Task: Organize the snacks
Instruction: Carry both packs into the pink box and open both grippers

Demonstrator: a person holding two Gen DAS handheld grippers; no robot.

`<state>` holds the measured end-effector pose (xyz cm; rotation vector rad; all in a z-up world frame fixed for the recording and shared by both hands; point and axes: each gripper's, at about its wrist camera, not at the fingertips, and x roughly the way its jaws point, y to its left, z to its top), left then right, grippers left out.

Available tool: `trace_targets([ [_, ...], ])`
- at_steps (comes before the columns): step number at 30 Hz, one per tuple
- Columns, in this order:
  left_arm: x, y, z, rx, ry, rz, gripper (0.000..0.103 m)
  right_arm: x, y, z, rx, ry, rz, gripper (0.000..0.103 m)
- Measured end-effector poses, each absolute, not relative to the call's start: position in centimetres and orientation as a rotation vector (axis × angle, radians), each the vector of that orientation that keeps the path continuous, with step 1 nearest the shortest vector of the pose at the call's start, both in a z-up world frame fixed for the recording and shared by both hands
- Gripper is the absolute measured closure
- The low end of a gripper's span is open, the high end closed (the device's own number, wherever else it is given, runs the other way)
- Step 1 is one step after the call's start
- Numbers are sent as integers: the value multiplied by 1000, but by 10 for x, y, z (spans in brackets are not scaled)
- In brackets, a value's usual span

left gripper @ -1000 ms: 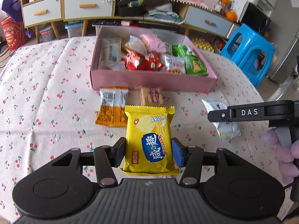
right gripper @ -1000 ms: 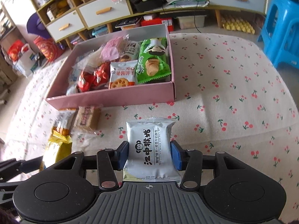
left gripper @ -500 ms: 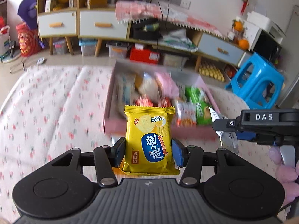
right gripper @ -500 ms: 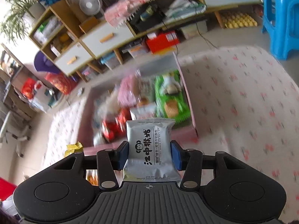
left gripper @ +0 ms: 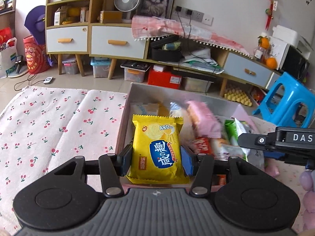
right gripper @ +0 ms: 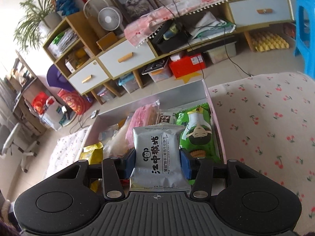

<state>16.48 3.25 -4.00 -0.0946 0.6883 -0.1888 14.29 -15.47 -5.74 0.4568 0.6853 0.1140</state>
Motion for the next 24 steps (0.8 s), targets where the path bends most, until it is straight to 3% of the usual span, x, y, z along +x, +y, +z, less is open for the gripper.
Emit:
trace_targets([
  [24, 167, 30, -40, -74, 682, -197, 53, 147, -131, -66, 342, 665, 137, 53],
])
